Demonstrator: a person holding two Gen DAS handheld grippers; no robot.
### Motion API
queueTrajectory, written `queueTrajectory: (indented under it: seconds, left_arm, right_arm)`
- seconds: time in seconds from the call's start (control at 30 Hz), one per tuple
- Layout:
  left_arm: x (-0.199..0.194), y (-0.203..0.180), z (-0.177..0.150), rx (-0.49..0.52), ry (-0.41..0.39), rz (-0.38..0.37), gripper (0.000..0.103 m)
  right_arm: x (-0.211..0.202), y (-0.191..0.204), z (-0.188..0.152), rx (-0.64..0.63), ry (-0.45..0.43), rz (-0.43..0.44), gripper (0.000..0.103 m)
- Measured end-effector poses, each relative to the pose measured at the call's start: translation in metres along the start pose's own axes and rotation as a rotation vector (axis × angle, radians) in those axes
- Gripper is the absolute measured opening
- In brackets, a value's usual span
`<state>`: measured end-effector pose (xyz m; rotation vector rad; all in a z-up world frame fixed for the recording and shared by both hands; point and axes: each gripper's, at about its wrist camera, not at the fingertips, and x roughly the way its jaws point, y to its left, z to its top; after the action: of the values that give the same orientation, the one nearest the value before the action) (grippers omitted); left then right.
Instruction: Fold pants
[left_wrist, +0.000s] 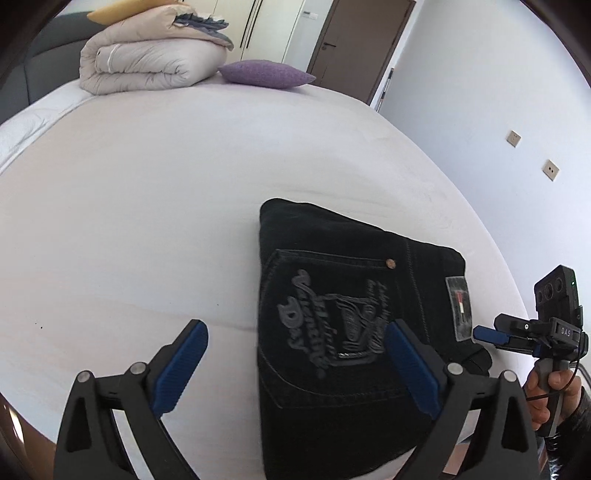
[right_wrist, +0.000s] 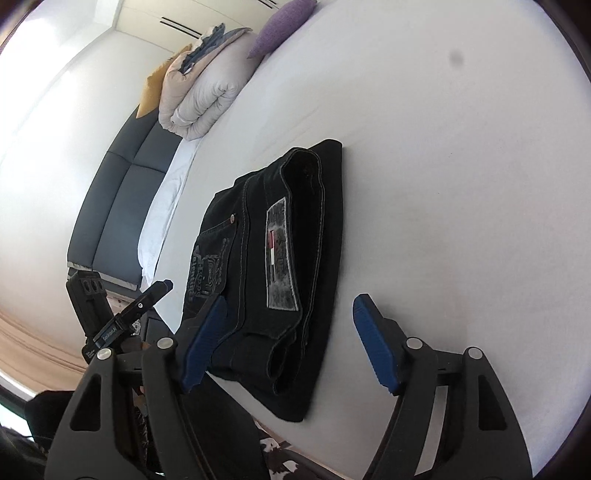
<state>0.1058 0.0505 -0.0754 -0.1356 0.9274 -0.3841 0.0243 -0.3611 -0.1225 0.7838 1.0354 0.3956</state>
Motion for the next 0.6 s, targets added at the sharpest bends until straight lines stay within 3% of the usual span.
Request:
queueTrajectory:
  seconds: [0.13,0.23,0.3,0.33,0.37,0.4,0.43,0.6]
  left_arm:
    - [0.035,0.028,0.010,-0.039,0.120,-0.050,0.089]
    - [0.063,0.033,0.013,-0.049,0.209,-0.111,0.082]
    - [0.071,0.027,0.016,-0.031,0.228,-0.111,0.082]
    - [0.074,0.023,0.017,-0.018,0.237,-0.112,0.078]
    - [0.075,0.019,0.019,-0.014,0.241,-0.127,0.063]
    - [0.077,0.017,0.020,-0.021,0.246,-0.152,0.055]
    - [0.079,0.015,0.021,-0.024,0.250,-0.152,0.053]
    - [0.079,0.010,0.021,-0.039,0.226,-0.136,0.041]
  right_arm:
    - [0.024,-0.004,0.021,0.056,0.049,-0.017,0.071]
    - [0.042,0.001,0.033,0.060,0.086,-0.032,0.071]
    - [0.053,0.002,0.041,0.079,0.096,-0.027,0.070]
    - [0.057,0.002,0.042,0.082,0.098,-0.025,0.066]
    - [0.061,0.003,0.044,0.081,0.100,-0.036,0.062]
    - [0.065,0.004,0.046,0.077,0.102,-0.049,0.052]
    - [0.070,0.006,0.046,0.072,0.104,-0.065,0.038]
    - [0.069,0.008,0.041,0.038,0.070,-0.067,0.022]
